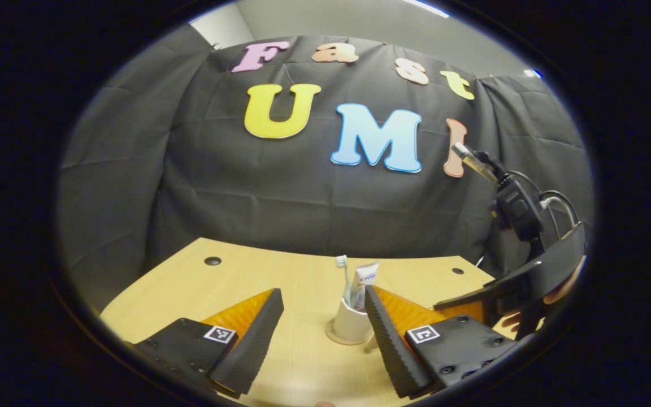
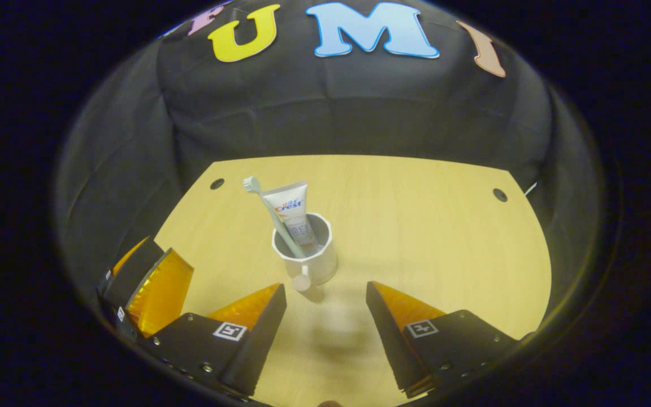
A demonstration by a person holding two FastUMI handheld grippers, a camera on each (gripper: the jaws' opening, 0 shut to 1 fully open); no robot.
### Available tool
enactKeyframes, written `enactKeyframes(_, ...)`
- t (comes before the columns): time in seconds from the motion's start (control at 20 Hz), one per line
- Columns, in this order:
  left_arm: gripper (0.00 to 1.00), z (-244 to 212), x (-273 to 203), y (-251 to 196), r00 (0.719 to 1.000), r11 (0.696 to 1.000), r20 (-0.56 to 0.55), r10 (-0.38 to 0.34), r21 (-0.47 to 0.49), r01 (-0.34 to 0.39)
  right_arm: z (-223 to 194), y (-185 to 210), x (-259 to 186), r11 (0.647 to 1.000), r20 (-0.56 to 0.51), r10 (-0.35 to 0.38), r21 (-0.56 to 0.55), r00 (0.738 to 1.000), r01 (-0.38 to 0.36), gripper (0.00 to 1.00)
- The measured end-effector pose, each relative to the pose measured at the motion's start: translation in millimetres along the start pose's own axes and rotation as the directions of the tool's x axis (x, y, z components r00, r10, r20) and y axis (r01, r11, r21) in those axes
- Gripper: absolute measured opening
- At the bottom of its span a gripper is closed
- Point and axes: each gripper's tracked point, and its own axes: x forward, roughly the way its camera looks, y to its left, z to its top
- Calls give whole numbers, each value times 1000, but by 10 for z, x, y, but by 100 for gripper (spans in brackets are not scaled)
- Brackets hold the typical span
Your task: Put the toothbrush and toothpaste on the desktop into the cup, then pick up the cup and place it on the coaster on the desktop.
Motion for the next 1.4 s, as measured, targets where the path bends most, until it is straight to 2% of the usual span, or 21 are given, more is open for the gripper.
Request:
enactKeyframes(0.15, 94, 109, -57, -281, 999, 999, 22, -29, 20, 28, 148, -260, -351, 998, 146, -56, 5, 988, 56, 86)
enactKeyframes(0.2, 94, 148, -67, -366, 999, 999, 29, -35, 17, 34, 214, -354, -452, 997, 200, -72, -2, 977, 74, 86)
enactKeyframes(0.25, 89, 186, -86, -445, 999, 999, 37, -39, 9, 39, 269, -451, -548, 995, 247, -89, -15, 965, 95, 86)
enactKeyframes(0.3, 89, 217, -106, -518, 998, 999, 41, -41, -2, 41, 313, -535, -654, 993, 292, -100, -33, 951, 114, 85)
enactKeyframes(0.35, 94, 226, -124, -576, 998, 999, 42, -43, -14, 44, 374, -610, -754, 990, 344, -107, -49, 933, 131, 85)
enactKeyframes(0.4, 94, 246, -139, -647, 998, 999, 42, -46, -24, 47, 448, -677, -860, 987, 400, -112, -64, 910, 150, 86)
enactKeyframes(0.45, 99, 272, -168, -710, 998, 999, 46, -46, -27, 47, 524, -742, -973, 983, 457, -117, -75, 882, 169, 86)
enactKeyframes(0.5, 89, 306, -198, -761, 998, 999, 54, -43, -25, 45, 589, -803, -1075, 978, 505, -123, -84, 854, 190, 86)
enactKeyframes(0.55, 94, 343, -230, -804, 997, 999, 63, -41, -22, 42, 631, -822, -1179, 973, 552, -124, -94, 824, 209, 86)
enactKeyframes(0.7, 94, 479, -340, -930, 993, 999, 110, -37, -29, 41, 767, -919, -1491, 960, 677, -120, -108, 726, 259, 85)
enactKeyframes(0.8, 94, 564, -424, -961, 989, 999, 143, -23, -39, 29, 811, -1007, -1579, 952, 719, -128, -103, 683, 287, 85)
enactKeyframes(0.85, 94, 593, -453, -969, 988, 999, 156, -15, -43, 22, 781, -1009, -1567, 954, 721, -122, -105, 682, 282, 85)
enactKeyframes(0.9, 89, 629, -476, -971, 986, 999, 168, -3, -48, 11, 772, -1002, -1547, 958, 720, -106, -111, 686, 265, 84)
enactKeyframes(0.95, 94, 656, -501, -978, 984, 999, 178, 5, -51, 4, 784, -1004, -1570, 960, 720, -97, -113, 687, 255, 86)
enactKeyframes(1.1, 94, 754, -583, -1004, 978, 999, 206, 29, -37, -22, 791, -1048, -1551, 964, 722, -84, -115, 687, 239, 86)
enactKeyframes(1.15, 99, 770, -609, -1018, 976, 999, 213, 33, -35, -27, 784, -1053, -1549, 966, 724, -78, -115, 685, 231, 86)
enactKeyframes(1.2, 94, 787, -641, -1034, 975, 999, 219, 34, -36, -27, 776, -1059, -1555, 968, 724, -75, -113, 686, 225, 87)
enactKeyframes(1.4, 94, 791, -711, -1055, 974, 998, 221, 51, -40, -43, 792, -1071, -1620, 973, 723, -51, -121, 689, 199, 86)
